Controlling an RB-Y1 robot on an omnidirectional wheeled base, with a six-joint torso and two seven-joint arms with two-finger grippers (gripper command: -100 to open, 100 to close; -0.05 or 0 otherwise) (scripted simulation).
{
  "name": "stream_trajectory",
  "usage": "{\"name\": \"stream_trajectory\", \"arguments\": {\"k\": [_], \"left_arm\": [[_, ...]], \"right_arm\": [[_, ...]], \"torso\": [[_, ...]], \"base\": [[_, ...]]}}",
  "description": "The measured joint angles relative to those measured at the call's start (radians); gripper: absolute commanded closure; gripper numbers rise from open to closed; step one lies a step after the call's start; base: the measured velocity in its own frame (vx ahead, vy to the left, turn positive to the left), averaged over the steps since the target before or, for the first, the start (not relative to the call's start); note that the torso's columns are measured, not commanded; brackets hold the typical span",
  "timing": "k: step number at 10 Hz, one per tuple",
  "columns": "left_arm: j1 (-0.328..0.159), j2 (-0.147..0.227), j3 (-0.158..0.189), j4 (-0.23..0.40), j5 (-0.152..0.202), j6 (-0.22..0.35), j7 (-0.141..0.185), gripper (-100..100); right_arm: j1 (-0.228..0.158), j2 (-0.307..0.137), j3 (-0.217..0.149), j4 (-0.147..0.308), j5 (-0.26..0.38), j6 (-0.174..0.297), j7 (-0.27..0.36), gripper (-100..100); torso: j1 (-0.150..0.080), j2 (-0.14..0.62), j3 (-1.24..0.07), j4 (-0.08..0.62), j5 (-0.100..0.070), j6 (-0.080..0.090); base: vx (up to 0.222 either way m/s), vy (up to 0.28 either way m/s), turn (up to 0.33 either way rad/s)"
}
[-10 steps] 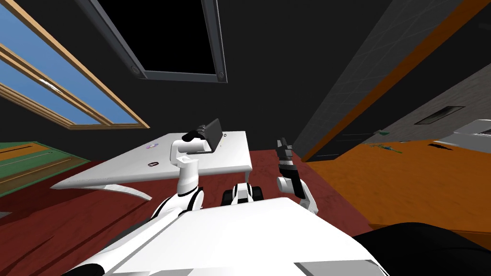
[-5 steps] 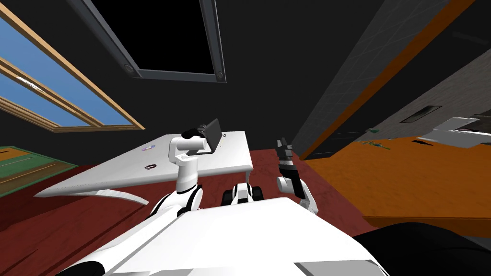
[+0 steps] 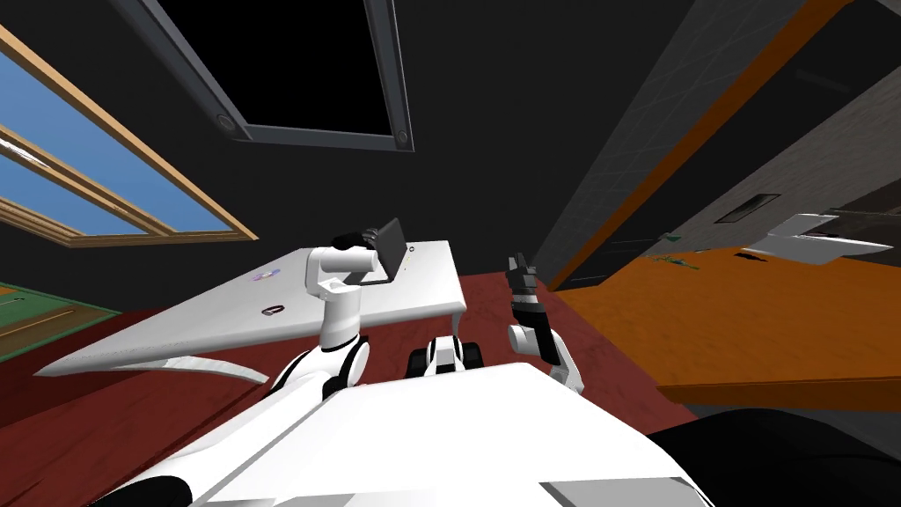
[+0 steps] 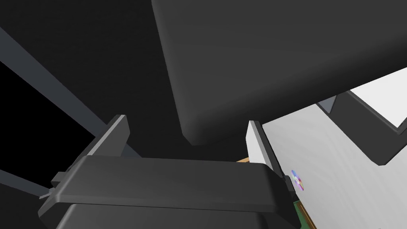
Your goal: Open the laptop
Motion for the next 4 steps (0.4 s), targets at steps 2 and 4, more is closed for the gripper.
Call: {"name": "stream_trajectory", "arguments": {"k": [2,4], "left_arm": [[-0.012,0.014,-0.007,-0.002,0.001,0.035,-0.020,-100],[-0.025,0.027,-0.015,-0.003,0.001,0.071,-0.041,-100]], "right_arm": [[0.000,0.000,0.000,0.000,0.000,0.000,0.000,0],[0.000,0.000,0.000,0.000,0.000,0.000,0.000,0]], "torso": [[0.000,0.000,0.000,0.000,0.000,0.000],[0.000,0.000,0.000,0.000,0.000,0.000]], "base": [[-0.006,0.040,-0.059],[-0.007,0.042,-0.052]]}}
